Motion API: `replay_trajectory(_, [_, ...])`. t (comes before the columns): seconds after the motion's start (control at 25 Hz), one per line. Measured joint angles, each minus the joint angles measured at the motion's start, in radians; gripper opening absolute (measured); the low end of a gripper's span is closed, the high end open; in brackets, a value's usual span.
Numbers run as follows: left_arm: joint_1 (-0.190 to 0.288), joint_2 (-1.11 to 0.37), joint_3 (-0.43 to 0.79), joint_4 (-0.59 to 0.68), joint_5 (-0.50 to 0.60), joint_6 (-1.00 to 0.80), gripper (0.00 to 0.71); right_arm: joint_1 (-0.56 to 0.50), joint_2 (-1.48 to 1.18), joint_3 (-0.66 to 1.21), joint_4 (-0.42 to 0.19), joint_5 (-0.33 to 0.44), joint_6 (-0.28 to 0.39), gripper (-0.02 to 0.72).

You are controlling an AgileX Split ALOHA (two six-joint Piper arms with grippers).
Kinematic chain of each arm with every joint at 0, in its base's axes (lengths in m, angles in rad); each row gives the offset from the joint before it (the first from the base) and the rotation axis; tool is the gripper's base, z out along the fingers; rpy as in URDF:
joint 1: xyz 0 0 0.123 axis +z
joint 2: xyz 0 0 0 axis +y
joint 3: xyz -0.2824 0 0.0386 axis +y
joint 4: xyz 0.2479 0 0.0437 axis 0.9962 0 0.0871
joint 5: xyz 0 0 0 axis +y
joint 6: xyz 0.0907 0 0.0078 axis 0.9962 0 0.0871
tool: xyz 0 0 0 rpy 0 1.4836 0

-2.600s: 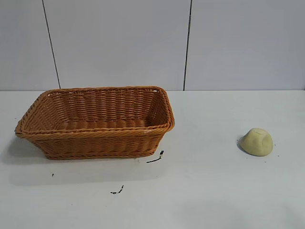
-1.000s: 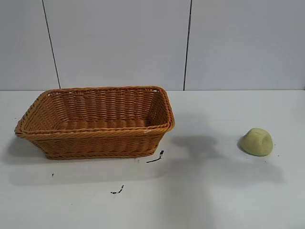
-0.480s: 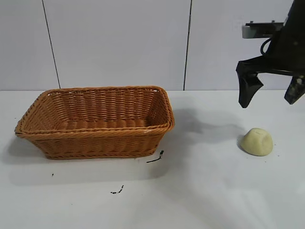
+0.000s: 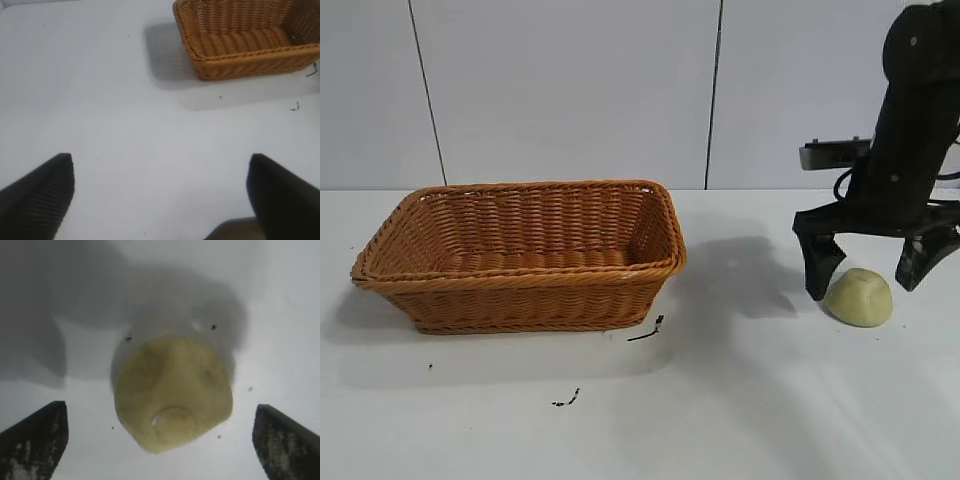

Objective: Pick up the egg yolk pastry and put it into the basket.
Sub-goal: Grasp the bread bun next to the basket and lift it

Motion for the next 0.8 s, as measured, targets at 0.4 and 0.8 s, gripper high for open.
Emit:
replay_trajectory(0.4, [0.0, 0.0, 0.0, 0.0, 0.0, 0.0, 0.696, 0.0, 0.0, 0.0, -0.003, 0.001, 0.0, 0.342])
replay_trajectory(0.8, [0.0, 0.0, 0.0, 0.0, 0.0, 0.0, 0.696, 0.0, 0.0, -0.001, -0.003, 0.006, 0.0, 0.154])
